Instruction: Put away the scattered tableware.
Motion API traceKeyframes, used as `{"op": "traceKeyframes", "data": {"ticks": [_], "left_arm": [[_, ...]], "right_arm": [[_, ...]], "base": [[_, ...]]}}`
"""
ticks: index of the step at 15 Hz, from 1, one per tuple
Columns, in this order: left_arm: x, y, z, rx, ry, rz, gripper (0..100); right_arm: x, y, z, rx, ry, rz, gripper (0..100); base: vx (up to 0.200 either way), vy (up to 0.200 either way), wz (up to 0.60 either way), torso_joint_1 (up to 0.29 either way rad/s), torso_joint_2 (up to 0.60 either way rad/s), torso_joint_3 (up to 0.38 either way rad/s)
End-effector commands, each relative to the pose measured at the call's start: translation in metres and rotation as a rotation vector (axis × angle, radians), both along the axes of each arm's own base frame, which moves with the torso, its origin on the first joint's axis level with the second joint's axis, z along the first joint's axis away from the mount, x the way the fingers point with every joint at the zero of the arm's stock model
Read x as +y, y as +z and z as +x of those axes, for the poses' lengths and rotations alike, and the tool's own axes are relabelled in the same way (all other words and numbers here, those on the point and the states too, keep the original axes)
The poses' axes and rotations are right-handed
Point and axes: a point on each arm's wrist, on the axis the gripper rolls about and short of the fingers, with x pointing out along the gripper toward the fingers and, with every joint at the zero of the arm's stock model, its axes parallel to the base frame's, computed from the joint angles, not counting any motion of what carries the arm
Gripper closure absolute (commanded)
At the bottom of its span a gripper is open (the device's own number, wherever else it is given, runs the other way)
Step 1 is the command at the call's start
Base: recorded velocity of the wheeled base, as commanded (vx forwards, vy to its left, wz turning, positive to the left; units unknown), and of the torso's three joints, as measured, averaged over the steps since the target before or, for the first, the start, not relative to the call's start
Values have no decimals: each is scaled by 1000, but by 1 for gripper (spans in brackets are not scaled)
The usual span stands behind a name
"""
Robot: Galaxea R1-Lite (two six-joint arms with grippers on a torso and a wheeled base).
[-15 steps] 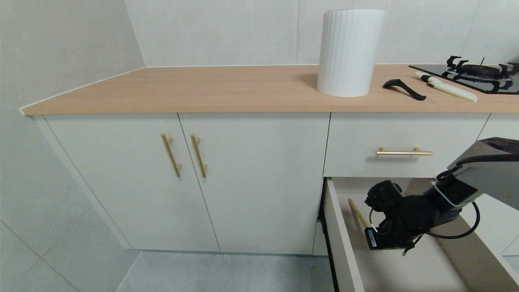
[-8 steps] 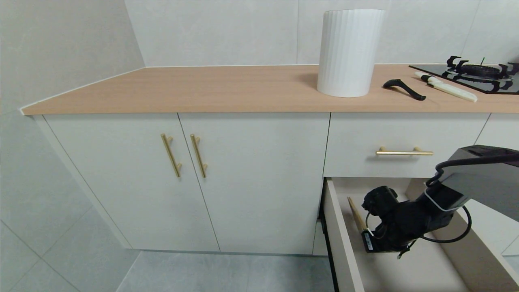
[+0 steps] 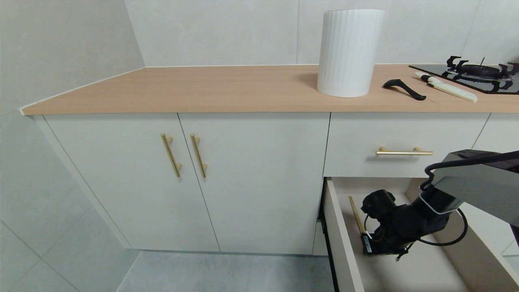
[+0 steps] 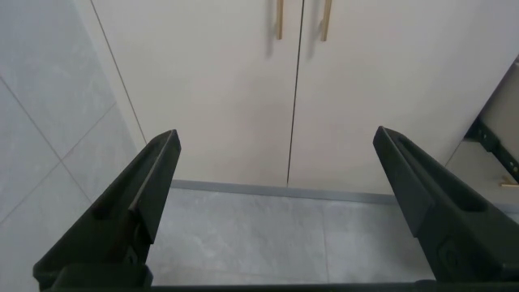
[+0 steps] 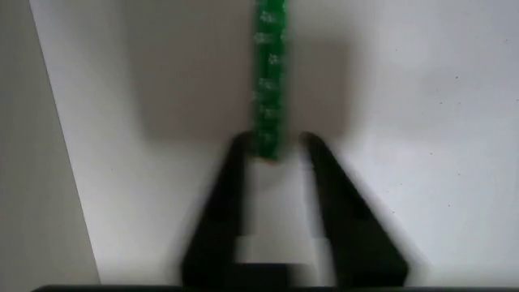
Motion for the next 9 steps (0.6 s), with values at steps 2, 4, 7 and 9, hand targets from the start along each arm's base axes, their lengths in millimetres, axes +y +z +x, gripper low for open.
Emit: {"op": "traceKeyframes", "data": {"ticks": [2, 4, 7, 9], "left_arm": [[0, 0, 0, 0, 1, 0, 0], [0, 0, 0, 0, 2, 0, 0], [0, 0, 0, 0, 1, 0, 0], [0, 0, 0, 0, 2, 0, 0]], "right_arm": [[0, 1, 0, -1, 0, 2, 0], [-2, 16, -8, -20, 7, 11, 0], [-8, 65, -22, -126, 6, 40, 0], [-11, 92, -31, -194, 7, 53, 0]], "base": [[0, 0, 0, 0, 0, 0], [0, 0, 0, 0, 0, 0], [0, 0, 0, 0, 0, 0], [0, 0, 0, 0, 0, 0]]}}
